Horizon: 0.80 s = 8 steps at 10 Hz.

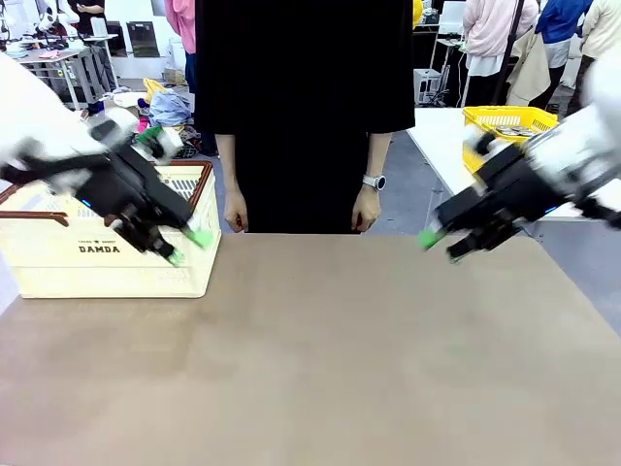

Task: Place the drinks into the Shopping basket.
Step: Pick up one drink and place it into the Shopping basket.

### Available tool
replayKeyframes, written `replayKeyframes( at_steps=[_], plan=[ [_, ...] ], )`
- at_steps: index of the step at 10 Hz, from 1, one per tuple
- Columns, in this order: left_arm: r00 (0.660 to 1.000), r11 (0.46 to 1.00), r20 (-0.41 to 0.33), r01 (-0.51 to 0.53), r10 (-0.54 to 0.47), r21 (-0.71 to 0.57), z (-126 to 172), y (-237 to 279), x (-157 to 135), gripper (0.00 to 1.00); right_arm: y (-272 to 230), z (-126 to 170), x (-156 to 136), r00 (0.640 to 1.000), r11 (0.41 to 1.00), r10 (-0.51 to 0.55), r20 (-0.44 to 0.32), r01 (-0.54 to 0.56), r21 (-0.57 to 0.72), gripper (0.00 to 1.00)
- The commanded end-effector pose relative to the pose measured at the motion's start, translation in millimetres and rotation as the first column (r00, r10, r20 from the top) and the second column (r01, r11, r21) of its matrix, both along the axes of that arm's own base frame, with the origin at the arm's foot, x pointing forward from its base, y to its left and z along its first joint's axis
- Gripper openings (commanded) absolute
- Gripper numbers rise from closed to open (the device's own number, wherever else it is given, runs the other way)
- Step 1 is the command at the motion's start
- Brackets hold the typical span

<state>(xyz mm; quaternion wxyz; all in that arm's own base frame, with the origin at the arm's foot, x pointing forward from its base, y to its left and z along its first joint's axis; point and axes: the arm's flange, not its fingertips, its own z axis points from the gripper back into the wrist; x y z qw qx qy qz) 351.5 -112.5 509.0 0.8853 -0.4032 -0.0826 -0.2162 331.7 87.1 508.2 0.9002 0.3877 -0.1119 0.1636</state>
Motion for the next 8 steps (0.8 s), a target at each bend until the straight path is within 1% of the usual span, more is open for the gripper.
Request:
replayKeyframes(
  at_steps=[1,2,3,4,6,7,8],
  plan=[
    [0.982,0.971,0.048,-0.173,0.183,-0.163,37,89,-7,1.0,-88,26,-6,0.987,0.973,-0.157,-0.022,0.159,0.169,1.0],
    [0.949,0.93,0.073,-0.281,0.305,-0.237,51,149,-14,1.0,-140,37,-14,0.963,0.934,-0.267,-0.026,0.265,0.238,1.0],
    [0.887,0.856,0.062,-0.42,0.458,-0.302,50,213,-29,1.0,-195,37,-24,0.923,0.878,-0.381,-0.05,0.378,0.295,1.0],
    [0.826,0.781,0.029,-0.521,0.563,-0.344,40,263,-44,1.0,-239,30,-33,0.878,0.817,-0.471,-0.084,0.47,0.333,1.0],
    [0.709,0.618,-0.049,-0.644,0.703,-0.452,8,344,-79,1.0,-315,3,-47,0.783,0.678,-0.593,-0.185,0.61,0.41,1.0],
    [0.672,0.562,-0.085,-0.675,0.736,-0.478,-9,365,-90,1.0,-344,-14,-53,0.738,0.603,-0.629,-0.244,0.662,0.445,1.0],
    [0.654,0.537,-0.11,-0.695,0.748,-0.479,-22,374,-95,1.0,-358,-28,-55,0.718,0.562,-0.638,-0.277,0.68,0.471,1.0]
  ],
)
